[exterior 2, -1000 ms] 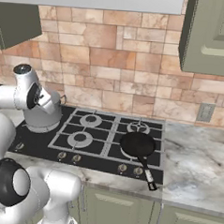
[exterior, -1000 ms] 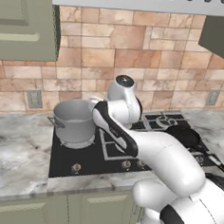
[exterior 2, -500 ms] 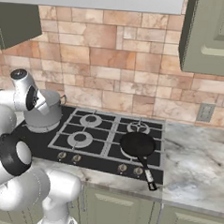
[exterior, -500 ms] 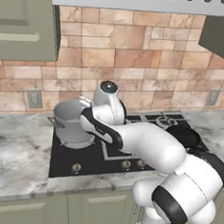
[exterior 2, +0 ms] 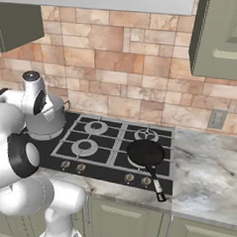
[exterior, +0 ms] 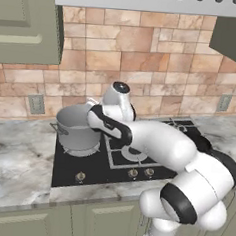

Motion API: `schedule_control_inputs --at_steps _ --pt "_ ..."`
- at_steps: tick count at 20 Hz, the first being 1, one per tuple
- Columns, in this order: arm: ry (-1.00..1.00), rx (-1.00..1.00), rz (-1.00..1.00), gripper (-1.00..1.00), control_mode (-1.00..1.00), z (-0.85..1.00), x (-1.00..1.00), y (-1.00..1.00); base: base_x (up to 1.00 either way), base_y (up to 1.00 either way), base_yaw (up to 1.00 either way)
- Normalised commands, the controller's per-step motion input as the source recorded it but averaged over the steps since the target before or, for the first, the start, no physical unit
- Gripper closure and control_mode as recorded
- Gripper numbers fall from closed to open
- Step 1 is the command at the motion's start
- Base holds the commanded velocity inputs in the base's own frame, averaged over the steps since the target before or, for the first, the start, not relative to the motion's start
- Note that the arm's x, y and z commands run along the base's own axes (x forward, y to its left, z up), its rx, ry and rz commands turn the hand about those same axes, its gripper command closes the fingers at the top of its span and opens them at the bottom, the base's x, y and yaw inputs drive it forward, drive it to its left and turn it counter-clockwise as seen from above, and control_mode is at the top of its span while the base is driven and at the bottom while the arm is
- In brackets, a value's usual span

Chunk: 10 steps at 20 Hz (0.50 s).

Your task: Move the pot and pan from the stove into the sink.

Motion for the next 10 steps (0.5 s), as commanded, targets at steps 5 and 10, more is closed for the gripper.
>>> schedule_control_inputs --at_steps 5,10 --pt "0.03 -0.02 -0.01 -1.00 -1.00 -0.08 0.22 0.08 0.00 0.00 0.00" --pt "0.07 -0.05 -0.04 -1.00 -1.00 -0.23 0.44 0.23 0.00 0.00 0.00"
